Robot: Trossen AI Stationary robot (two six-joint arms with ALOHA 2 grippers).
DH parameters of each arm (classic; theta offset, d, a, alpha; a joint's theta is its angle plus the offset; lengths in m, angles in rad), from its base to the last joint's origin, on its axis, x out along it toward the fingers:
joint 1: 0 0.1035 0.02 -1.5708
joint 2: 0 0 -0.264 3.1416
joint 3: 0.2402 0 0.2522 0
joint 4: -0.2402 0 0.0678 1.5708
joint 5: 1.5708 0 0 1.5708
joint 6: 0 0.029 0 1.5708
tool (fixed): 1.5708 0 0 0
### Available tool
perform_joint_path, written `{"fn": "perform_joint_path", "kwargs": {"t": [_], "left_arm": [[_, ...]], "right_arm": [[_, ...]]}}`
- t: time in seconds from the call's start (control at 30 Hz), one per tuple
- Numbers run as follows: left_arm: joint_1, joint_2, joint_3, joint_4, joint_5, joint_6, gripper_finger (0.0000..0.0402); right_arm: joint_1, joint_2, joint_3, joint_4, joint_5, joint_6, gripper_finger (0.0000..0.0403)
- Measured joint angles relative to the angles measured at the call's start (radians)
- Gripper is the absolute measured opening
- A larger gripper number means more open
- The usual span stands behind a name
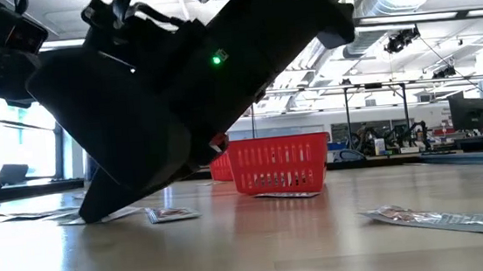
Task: Pick & Place First Aid Supplies
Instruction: Put the white towelette pack into the bottom red bin
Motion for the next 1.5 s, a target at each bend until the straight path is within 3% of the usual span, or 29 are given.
{"fn": "perform_joint_path", "kwargs": {"t": [0.3,0.6,0.9,1.1,1.5], "left_arm": [[0.000,0.000,0.000,0.000,0.000,0.000,0.0021],[0.000,0.000,0.000,0.000,0.000,0.000,0.0021],[0.000,0.000,0.000,0.000,0.000,0.000,0.0021],[0.000,0.000,0.000,0.000,0.000,0.000,0.0021],[0.000,0.000,0.000,0.000,0.000,0.000,0.0021]], "right_arm": [[-0.006,0.001,-0.002,-0.004,0.001,0.000,0.0006],[-0.005,-0.005,-0.004,0.034,-0.002,-0.014,0.0001],[-0.004,-0.031,-0.007,0.080,-0.031,-0.006,0.0043],[-0.005,-0.031,-0.006,0.083,-0.109,-0.002,0.0078],[-0.024,-0.033,-0.002,-0.023,-0.124,-0.032,0.0087]]}}
